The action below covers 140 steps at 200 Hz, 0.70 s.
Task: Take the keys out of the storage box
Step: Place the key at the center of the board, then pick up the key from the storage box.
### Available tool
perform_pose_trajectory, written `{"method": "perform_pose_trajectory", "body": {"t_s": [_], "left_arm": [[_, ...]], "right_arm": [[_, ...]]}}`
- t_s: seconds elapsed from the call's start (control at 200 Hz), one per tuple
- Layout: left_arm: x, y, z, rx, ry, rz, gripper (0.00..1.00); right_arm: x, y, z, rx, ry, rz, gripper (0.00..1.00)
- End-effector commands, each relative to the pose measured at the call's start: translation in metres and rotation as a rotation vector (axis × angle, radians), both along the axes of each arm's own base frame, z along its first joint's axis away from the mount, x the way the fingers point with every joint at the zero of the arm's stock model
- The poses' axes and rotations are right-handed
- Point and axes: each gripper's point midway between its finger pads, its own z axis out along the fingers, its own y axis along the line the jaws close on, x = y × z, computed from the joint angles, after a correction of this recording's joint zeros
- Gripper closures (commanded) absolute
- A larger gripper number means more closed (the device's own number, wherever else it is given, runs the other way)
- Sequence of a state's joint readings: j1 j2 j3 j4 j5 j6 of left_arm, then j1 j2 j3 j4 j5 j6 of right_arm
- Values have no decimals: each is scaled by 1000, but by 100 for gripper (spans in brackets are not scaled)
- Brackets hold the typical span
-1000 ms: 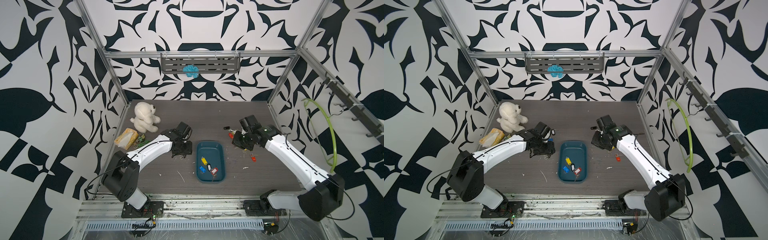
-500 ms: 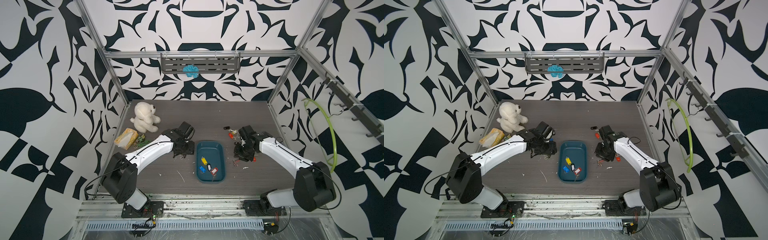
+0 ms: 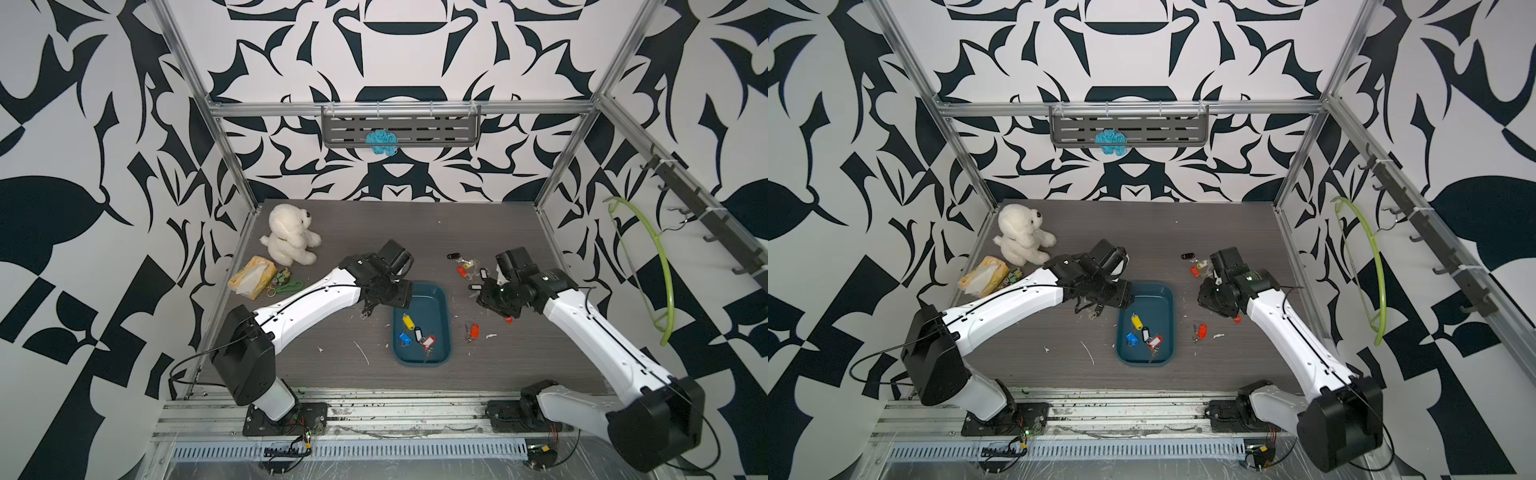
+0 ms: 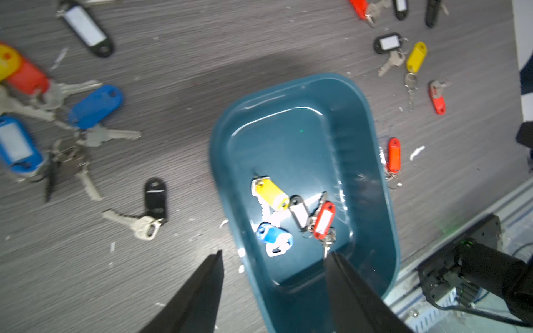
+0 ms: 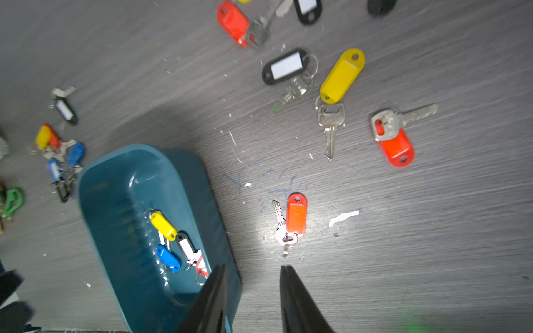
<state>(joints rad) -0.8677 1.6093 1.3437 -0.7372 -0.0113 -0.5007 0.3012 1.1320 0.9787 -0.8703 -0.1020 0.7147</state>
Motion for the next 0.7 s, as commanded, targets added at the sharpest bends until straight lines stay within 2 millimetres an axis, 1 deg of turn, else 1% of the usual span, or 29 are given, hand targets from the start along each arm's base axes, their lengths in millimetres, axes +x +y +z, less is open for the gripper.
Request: {"method": "perform_pose_trajectory", "body": {"t_s": [0.0,0.13,0.2,0.375,0.39,0.42,0.695], "left_arm": [[-7,-4,-15,72,35,-10,37],[-10,-21,-26,74,77,15,39],[-10,-27,-35,89,94,19,40],[0,-30,-52,144,104,48,42],[1,-31,-53,147,103,50,43],[0,-27,-58,180,119,56,45],[9,-28,-87,268,158,124,53]], "right_arm": [[-2,-5,11,-14,-35,4,71],[-8,-4,2,-4,-8,13,75],[-11,-3,-2,4,0,17,76],[-13,1,-7,22,6,39,76],[-14,2,-8,22,6,43,76],[-13,2,-9,22,6,44,76],[-16,5,-16,37,24,65,76]]}}
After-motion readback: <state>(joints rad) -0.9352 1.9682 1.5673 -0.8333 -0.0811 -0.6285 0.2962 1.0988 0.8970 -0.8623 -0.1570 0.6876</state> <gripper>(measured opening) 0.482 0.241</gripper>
